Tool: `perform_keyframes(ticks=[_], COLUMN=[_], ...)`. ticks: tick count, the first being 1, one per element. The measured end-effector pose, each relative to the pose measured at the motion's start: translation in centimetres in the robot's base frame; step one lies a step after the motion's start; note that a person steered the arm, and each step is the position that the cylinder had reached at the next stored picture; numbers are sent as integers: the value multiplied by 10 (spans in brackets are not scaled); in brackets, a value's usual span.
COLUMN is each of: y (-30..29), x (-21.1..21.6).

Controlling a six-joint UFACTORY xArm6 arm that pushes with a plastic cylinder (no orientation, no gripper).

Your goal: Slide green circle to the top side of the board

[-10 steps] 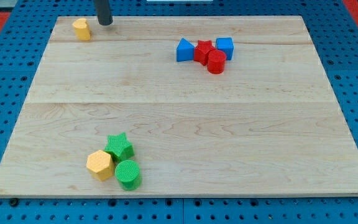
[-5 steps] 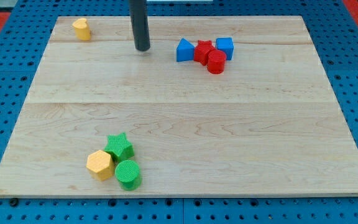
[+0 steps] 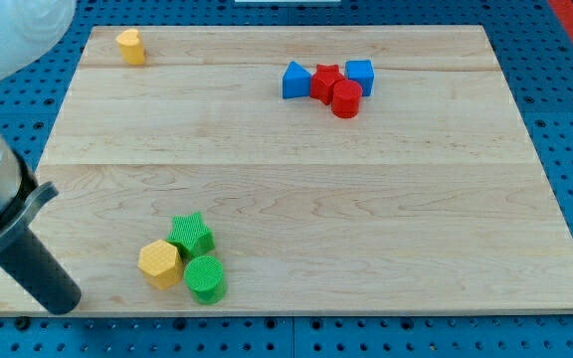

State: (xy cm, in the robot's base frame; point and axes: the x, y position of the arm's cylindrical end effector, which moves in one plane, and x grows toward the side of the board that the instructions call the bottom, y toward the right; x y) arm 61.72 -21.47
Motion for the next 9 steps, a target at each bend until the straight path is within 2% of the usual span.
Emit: perform_keyframes(ticks=[1, 3, 5, 6, 9], y=[21, 131, 152, 172, 250], x=[1, 1, -53, -86, -145])
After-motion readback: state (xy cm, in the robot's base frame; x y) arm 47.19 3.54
